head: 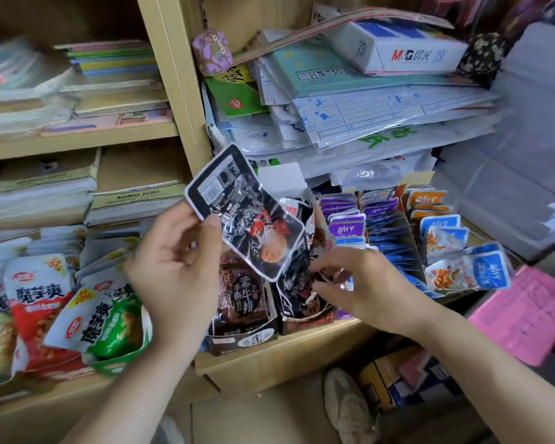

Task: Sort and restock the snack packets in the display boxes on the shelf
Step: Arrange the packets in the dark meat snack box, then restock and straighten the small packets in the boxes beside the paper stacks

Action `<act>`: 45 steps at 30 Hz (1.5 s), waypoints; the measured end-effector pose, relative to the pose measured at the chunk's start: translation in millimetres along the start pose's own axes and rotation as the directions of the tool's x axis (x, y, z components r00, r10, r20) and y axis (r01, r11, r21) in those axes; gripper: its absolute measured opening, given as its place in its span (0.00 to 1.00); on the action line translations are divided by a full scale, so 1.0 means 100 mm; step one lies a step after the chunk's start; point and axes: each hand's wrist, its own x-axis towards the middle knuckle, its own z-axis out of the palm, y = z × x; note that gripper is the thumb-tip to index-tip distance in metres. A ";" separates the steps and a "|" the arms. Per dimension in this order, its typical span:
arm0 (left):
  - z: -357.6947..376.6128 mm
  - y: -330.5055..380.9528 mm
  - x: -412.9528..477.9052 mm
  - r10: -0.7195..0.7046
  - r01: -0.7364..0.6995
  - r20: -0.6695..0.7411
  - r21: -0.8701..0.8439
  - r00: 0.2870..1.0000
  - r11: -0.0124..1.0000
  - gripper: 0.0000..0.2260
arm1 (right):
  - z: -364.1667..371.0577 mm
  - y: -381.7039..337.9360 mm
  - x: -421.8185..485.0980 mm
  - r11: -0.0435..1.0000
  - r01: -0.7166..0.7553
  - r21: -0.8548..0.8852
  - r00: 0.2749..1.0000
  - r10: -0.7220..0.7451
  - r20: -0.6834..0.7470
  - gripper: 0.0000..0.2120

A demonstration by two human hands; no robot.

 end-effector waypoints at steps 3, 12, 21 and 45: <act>0.19 -0.07 -0.08 -0.069 0.055 0.159 0.094 0.985 0.994 0.09 | -0.14 0.02 0.04 0.953 -0.030 0.302 0.970 0.100 -0.221 0.11; 0.49 -0.22 -0.23 0.070 -0.268 0.469 0.371 0.881 0.889 0.14 | 0.09 0.13 -0.01 0.976 0.098 -0.194 0.993 -0.083 0.083 0.17; 0.45 -0.41 -0.28 0.012 -0.547 0.751 0.470 0.660 0.693 0.09 | -0.75 0.47 -0.04 0.974 -0.102 0.203 0.982 0.132 -0.139 0.09; 1.40 0.17 -0.55 -0.172 -0.616 0.840 0.501 0.514 0.608 0.28 | -0.61 1.00 -1.03 0.891 -0.451 0.056 0.840 0.445 -0.311 0.14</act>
